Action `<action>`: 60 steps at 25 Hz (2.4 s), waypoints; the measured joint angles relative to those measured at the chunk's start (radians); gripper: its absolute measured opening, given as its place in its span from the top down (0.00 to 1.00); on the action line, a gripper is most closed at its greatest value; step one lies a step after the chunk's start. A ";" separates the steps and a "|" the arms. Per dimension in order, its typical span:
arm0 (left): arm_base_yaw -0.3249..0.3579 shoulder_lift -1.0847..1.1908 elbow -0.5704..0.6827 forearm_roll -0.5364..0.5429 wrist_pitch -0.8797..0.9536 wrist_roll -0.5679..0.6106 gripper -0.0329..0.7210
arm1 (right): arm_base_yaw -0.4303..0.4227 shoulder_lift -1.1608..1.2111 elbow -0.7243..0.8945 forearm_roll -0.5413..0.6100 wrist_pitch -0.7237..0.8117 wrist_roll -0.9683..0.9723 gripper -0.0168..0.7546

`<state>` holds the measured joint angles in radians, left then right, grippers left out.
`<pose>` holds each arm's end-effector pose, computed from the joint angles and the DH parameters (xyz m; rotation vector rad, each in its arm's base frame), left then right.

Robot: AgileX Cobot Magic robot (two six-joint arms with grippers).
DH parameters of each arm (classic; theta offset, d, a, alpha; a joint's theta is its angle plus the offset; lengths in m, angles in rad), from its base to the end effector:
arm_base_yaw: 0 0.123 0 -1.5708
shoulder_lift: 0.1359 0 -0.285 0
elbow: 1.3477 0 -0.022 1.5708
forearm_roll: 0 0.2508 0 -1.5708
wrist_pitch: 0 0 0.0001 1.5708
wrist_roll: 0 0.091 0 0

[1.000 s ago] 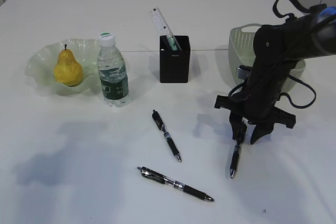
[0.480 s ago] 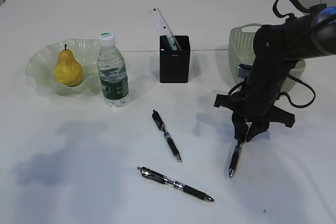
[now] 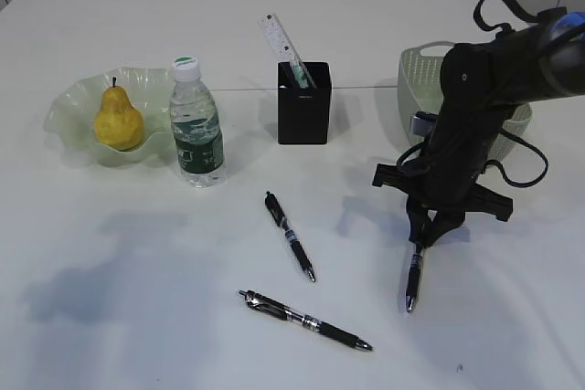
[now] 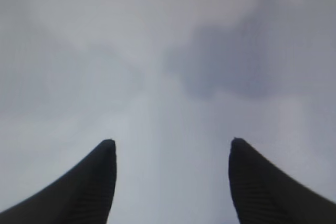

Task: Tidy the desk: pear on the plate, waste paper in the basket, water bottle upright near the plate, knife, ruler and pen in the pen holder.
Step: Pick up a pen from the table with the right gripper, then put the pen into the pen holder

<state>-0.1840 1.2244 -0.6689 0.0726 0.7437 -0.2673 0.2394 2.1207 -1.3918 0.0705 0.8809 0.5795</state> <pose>0.2035 -0.0333 0.2230 -0.0539 2.7783 -0.0330 0.3864 0.0994 0.1203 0.5944 3.0604 0.1092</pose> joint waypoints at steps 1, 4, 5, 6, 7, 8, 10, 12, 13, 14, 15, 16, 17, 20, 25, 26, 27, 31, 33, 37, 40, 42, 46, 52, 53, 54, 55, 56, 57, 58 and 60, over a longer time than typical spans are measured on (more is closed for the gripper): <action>0.000 0.000 0.000 0.000 0.000 0.000 0.33 | 0.000 0.000 0.000 0.000 0.000 0.000 0.84; 0.000 0.000 0.000 0.000 -0.002 0.000 0.33 | 0.000 0.000 -0.002 0.000 0.002 -0.002 0.86; 0.000 0.000 0.000 0.000 -0.002 0.000 0.33 | 0.000 0.001 -0.002 0.000 0.002 -0.007 0.86; 0.000 0.000 0.000 0.000 -0.002 0.000 0.33 | 0.000 0.001 -0.002 0.000 0.002 -0.015 0.86; 0.000 0.000 0.000 0.000 -0.002 0.000 0.33 | 0.000 0.001 -0.002 0.000 0.002 -0.022 0.86; 0.000 0.000 0.000 0.000 -0.002 0.000 0.33 | 0.000 0.001 -0.002 0.000 0.002 -0.033 0.86; 0.000 0.000 0.000 0.000 -0.002 0.000 0.33 | 0.000 -0.001 -0.002 0.000 0.002 -0.062 0.86; 0.000 0.000 0.000 0.000 -0.002 0.000 0.33 | 0.000 -0.007 -0.002 0.000 0.002 -0.101 0.86; 0.000 0.000 0.000 0.000 -0.002 0.000 0.33 | 0.000 -0.018 -0.002 0.000 0.002 -0.123 0.86; 0.000 0.000 0.000 0.000 -0.002 0.000 0.33 | 0.000 -0.032 -0.002 0.000 -0.001 -0.143 0.86; 0.000 0.000 0.000 0.000 -0.004 0.000 0.33 | 0.000 -0.048 -0.002 -0.002 -0.007 -0.165 0.86; 0.000 0.000 0.000 0.000 -0.004 0.000 0.33 | 0.000 -0.068 -0.002 -0.002 -0.013 -0.189 0.86; 0.000 0.000 0.000 0.000 -0.004 0.000 0.33 | 0.000 -0.088 -0.002 -0.002 -0.023 -0.207 0.86; 0.000 0.000 0.000 0.000 -0.004 0.000 0.33 | 0.000 -0.135 -0.021 -0.002 -0.047 -0.281 0.86; 0.000 0.000 0.000 0.000 -0.004 0.000 0.33 | 0.000 -0.171 -0.107 0.001 -0.083 -0.422 0.86; 0.000 0.000 0.000 0.000 -0.004 0.000 0.33 | 0.000 -0.173 -0.129 0.008 -0.090 -0.453 0.86; 0.000 0.000 0.000 0.000 -0.004 0.000 0.33 | 0.000 -0.173 -0.147 0.014 -0.104 -0.479 0.86; 0.000 0.000 0.000 0.000 -0.004 0.000 0.33 | 0.000 -0.173 -0.204 0.071 -0.186 -0.566 0.86; 0.000 0.000 0.000 0.000 -0.004 0.000 0.33 | 0.000 -0.173 -0.215 0.114 -0.237 -0.615 0.86; 0.000 0.000 0.000 -0.002 -0.004 0.000 0.33 | 0.000 -0.173 -0.218 0.210 -0.366 -0.732 0.86; 0.000 0.000 0.000 -0.004 -0.004 0.000 0.33 | 0.000 -0.166 -0.224 0.308 -0.457 -0.823 0.86; 0.000 0.000 0.000 -0.004 -0.004 0.000 0.33 | 0.000 -0.151 -0.242 0.363 -0.496 -0.877 0.86; 0.000 0.000 0.000 -0.004 -0.004 0.000 0.33 | 0.000 -0.097 -0.304 0.467 -0.524 -0.989 0.86; 0.000 0.000 0.000 -0.004 -0.004 0.000 0.33 | 0.000 0.011 -0.422 0.637 -0.534 -1.135 0.86; 0.000 0.000 0.000 -0.004 -0.004 0.000 0.33 | 0.000 0.025 -0.441 0.667 -0.543 -1.163 0.86; 0.000 0.000 0.000 -0.004 -0.004 0.000 0.33 | 0.000 0.041 -0.458 0.698 -0.553 -1.189 0.86; 0.000 0.000 0.000 -0.004 -0.004 0.000 0.33 | 0.000 0.054 -0.476 0.723 -0.563 -1.212 0.86; 0.000 0.000 0.000 -0.004 -0.004 0.000 0.33 | 0.000 0.069 -0.491 0.752 -0.571 -1.239 0.86; 0.000 0.000 0.000 -0.004 -0.004 0.000 0.33 | 0.000 0.081 -0.509 0.779 -0.579 -1.263 0.86; 0.000 0.000 0.000 -0.004 -0.004 0.000 0.33 | 0.000 0.095 -0.525 0.801 -0.584 -1.287 0.86; 0.000 0.000 0.000 -0.004 -0.004 0.000 0.33 | 0.000 0.117 -0.551 0.858 -0.597 -1.339 0.86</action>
<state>-0.1840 1.2244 -0.6689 0.0690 0.7401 -0.2673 0.2394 2.2376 -1.9424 0.9282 0.2836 -0.7597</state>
